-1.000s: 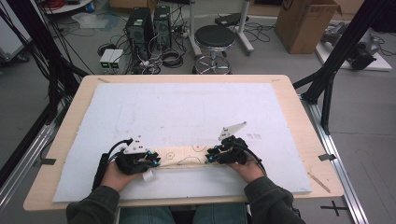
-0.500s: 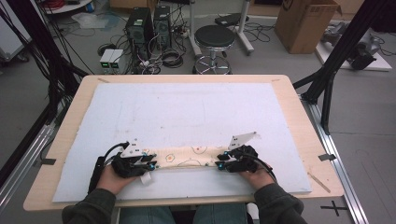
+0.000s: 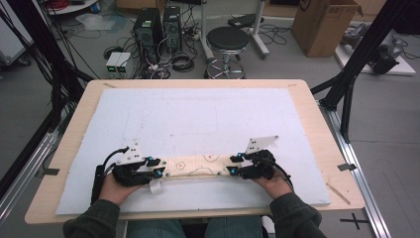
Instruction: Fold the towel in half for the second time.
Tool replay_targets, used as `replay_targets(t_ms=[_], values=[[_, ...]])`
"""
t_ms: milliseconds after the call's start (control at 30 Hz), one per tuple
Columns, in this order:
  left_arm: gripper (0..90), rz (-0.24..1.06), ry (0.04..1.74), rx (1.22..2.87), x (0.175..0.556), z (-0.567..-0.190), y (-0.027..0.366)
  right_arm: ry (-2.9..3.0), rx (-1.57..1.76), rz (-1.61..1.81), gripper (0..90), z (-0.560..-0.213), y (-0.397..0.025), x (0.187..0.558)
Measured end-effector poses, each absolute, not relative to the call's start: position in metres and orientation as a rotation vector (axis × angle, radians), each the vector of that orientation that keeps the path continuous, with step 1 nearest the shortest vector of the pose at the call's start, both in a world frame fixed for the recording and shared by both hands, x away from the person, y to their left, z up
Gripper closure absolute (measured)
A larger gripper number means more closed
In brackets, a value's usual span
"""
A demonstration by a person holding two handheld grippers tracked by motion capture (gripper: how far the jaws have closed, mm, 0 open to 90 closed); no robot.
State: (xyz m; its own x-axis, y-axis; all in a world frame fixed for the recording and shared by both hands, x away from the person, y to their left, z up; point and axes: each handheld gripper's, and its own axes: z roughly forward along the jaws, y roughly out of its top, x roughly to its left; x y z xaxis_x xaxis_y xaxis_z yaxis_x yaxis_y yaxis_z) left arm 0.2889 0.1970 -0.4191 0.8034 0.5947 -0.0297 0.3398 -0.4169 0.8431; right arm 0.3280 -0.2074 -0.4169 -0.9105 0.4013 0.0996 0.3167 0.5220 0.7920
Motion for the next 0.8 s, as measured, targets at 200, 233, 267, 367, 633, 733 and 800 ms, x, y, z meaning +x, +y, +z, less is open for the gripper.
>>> replay_targets(t_ms=[200,233,267,367,633,733,800], values=[[61.7,0.35,0.727,2.089,0.294,-0.427,0.198,2.656,0.669,1.27,53.1,-0.424,-0.207,0.339],[60.8,0.342,0.733,2.107,0.295,-0.429,0.2,2.656,0.667,1.257,52.3,-0.425,-0.207,0.338],[59.9,0.334,0.739,2.112,0.295,-0.431,0.2,2.666,0.665,1.232,51.7,-0.428,-0.206,0.338],[58.3,0.323,0.741,2.13,0.294,-0.433,0.203,2.69,0.645,1.166,50.9,-0.432,-0.203,0.338],[56.0,0.315,0.744,2.151,0.295,-0.437,0.201,2.675,0.615,1.165,48.5,-0.439,-0.205,0.334],[56.0,0.313,0.742,2.157,0.296,-0.438,0.201,2.659,0.63,1.172,47.7,-0.44,-0.206,0.331],[55.8,0.32,0.737,2.164,0.296,-0.438,0.2,2.648,0.638,1.184,47.4,-0.442,-0.207,0.329]])
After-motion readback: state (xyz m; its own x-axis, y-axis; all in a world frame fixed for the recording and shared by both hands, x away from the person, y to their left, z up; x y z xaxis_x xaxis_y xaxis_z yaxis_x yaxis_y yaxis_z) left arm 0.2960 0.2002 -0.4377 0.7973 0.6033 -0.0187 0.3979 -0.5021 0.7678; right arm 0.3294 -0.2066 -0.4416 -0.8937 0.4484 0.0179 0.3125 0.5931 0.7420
